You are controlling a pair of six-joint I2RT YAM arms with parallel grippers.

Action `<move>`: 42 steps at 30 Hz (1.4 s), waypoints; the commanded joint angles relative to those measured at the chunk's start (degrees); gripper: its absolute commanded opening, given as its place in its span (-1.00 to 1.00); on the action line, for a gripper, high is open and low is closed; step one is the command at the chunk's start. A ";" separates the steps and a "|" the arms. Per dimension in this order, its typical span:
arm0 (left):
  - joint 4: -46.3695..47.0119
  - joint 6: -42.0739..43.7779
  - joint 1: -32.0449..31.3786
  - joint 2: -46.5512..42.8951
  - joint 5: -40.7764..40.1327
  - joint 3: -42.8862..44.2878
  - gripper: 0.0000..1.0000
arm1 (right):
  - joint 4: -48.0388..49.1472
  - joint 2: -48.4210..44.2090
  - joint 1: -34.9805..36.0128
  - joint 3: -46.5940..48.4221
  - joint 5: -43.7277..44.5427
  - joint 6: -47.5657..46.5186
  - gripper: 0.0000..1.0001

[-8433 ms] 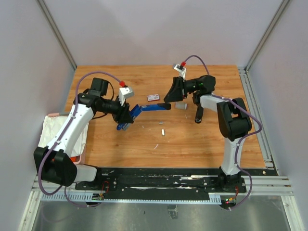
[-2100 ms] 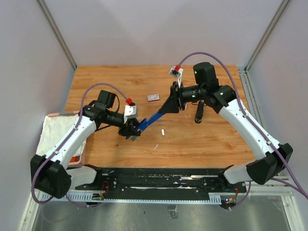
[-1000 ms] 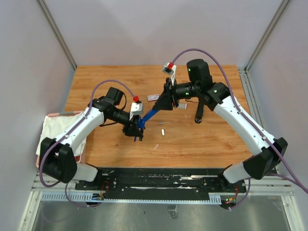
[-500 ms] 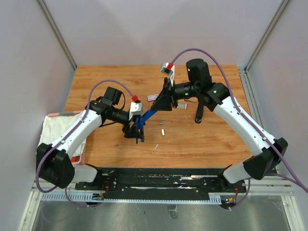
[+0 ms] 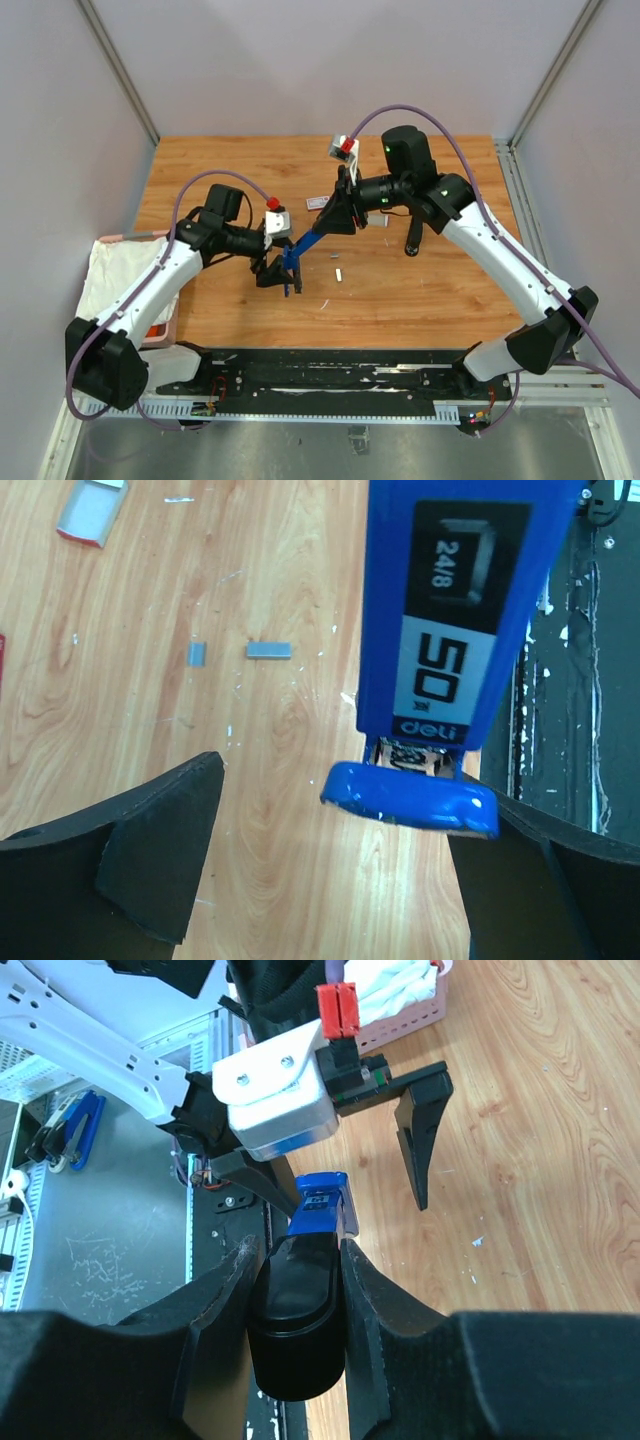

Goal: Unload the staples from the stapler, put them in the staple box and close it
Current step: Unload the staple at the center of the board.

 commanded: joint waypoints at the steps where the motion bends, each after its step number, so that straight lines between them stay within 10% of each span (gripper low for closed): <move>1: 0.39 1.27 0.58 -1.96 -0.50 0.70 0.96 | -1.84 -1.54 1.45 1.03 0.72 -1.66 -0.99; 30: -0.38 -5.72 0.54 -1.38 6.73 7.54 0.98 | -5.57 5.52 10.73 3.11 15.98 -6.39 -0.99; 42: -0.65 -5.13 0.11 0.72 8.08 5.83 0.58 | -5.65 4.47 10.75 6.21 17.22 -6.36 -0.99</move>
